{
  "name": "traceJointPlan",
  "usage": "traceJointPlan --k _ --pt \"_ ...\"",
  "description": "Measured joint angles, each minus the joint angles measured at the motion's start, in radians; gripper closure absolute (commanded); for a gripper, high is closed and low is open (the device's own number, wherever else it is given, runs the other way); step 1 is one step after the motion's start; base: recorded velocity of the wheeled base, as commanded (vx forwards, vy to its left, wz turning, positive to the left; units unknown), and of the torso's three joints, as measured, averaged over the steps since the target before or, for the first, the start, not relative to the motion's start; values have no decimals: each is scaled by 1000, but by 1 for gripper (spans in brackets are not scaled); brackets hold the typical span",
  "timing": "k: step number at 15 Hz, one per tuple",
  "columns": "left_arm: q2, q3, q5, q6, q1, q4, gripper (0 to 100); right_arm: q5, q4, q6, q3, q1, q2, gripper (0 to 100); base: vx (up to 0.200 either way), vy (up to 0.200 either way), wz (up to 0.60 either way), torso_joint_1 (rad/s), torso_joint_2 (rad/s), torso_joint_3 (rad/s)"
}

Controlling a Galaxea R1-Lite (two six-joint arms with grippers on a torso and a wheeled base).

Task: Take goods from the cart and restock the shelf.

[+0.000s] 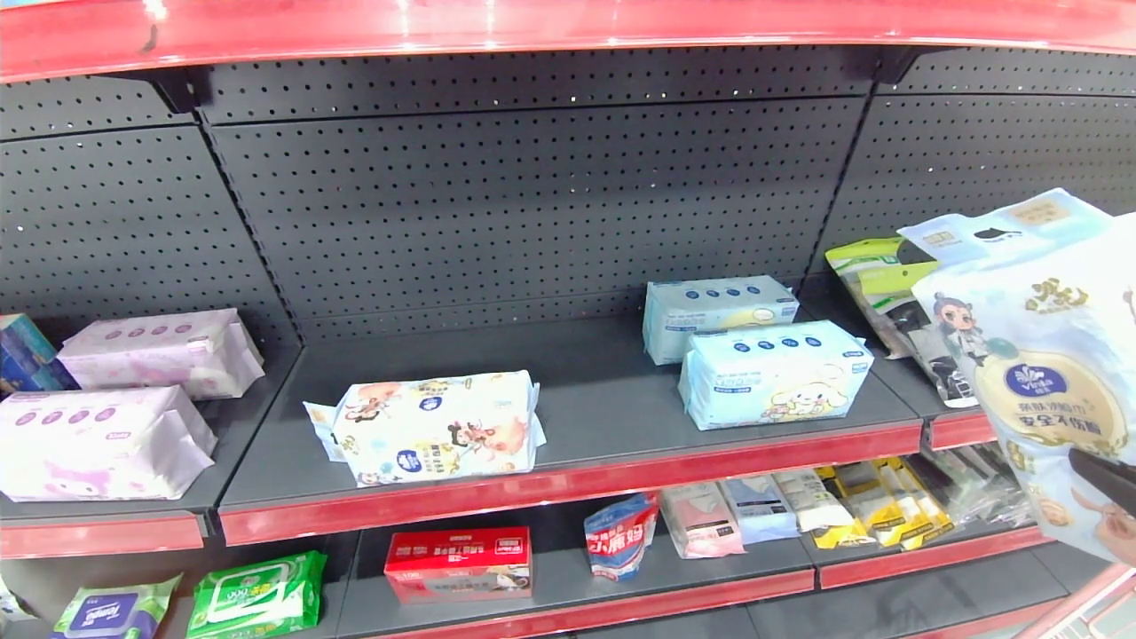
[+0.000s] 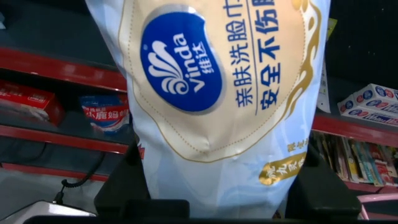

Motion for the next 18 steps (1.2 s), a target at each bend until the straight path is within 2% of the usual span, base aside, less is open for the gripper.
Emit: traceJointPlan --k 4,15,18 --pt "-16 45 -1 20 0 -3 0 0 5 2 4 -1 4 100 0 0 0 0 0 0" --pt "-27 63 -2 21 0 -1 0 3 4 3 6 -1 26 100 0 0 0 0 0 0" --pt "-27 63 -2 21 0 -2 0 3 1 5 12 -1 27 100 0 0 600 2 -1 4"
